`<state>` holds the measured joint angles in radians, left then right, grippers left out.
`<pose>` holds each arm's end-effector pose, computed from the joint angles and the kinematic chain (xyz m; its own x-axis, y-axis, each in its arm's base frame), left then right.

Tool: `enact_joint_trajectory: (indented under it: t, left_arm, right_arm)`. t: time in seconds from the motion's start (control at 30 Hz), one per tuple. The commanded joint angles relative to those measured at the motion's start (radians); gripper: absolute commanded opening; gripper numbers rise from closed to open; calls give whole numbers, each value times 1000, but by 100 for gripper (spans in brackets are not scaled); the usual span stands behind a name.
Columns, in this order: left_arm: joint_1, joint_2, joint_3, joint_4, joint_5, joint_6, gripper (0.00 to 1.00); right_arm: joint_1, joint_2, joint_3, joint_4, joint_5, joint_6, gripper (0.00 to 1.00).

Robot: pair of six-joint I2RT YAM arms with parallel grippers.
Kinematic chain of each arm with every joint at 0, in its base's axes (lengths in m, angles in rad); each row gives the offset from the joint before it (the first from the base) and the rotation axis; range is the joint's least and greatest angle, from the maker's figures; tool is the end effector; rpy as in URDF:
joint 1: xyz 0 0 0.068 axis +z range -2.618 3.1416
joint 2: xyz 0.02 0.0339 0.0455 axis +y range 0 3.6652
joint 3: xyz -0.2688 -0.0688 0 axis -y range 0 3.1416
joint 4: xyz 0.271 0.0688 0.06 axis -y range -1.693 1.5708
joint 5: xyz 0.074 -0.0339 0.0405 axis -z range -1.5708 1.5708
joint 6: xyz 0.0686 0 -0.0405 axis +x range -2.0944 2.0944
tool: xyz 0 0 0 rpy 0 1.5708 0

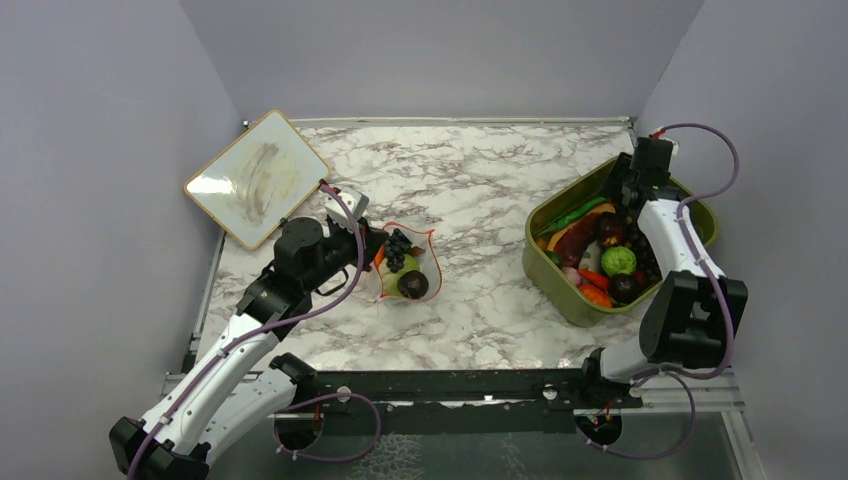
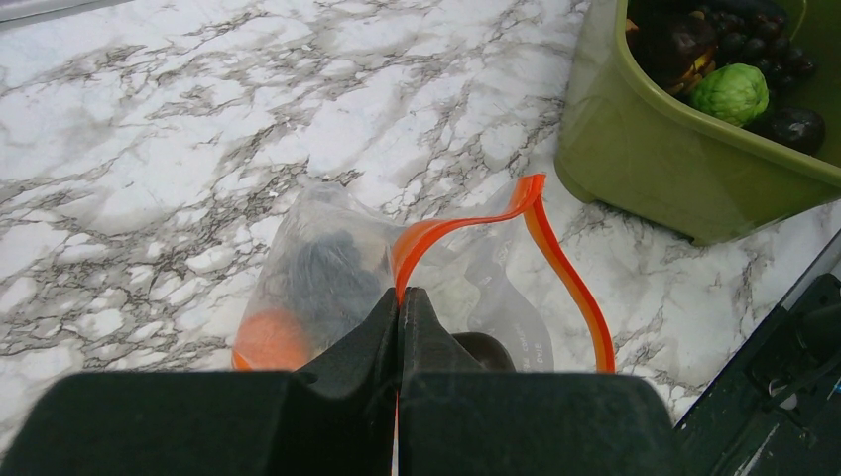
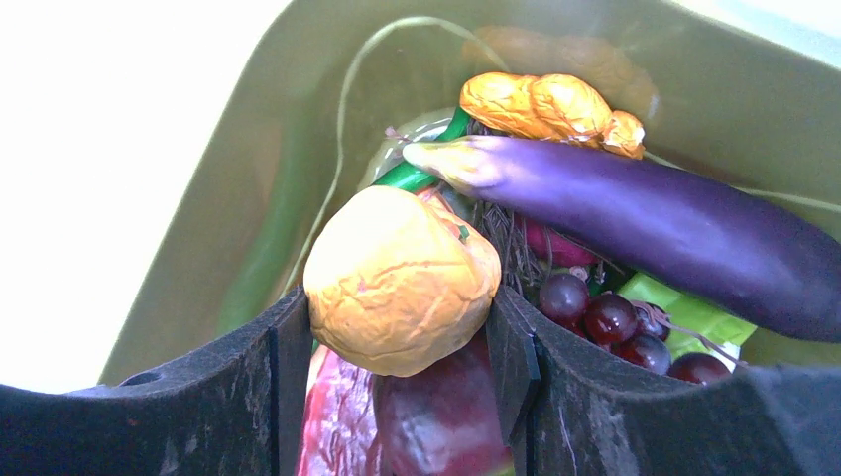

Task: Place the food in the zip-top bag and seal the zipper
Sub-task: Pick up the fake fruit from the bin, then place the fake fruit in the zipper food storage bag.

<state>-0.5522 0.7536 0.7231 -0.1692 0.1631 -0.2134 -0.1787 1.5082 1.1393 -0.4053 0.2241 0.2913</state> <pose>0.1947 -0.1330 0.3210 -0.3034 -0.0585 -0.9511 0.6025 0.7615 -0.2391 0.3696 -0.0822 0.2415 -0.5643 0.3865 -0.7295 0.5134 0.8563 0.0565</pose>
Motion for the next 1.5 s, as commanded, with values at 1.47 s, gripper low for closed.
enact_joint_trajectory:
  t: [1.47]
  left_arm:
    - [-5, 298, 289, 16, -106, -196, 0]
  right_arm:
    - [293, -532, -15, -147, -572, 134, 38]
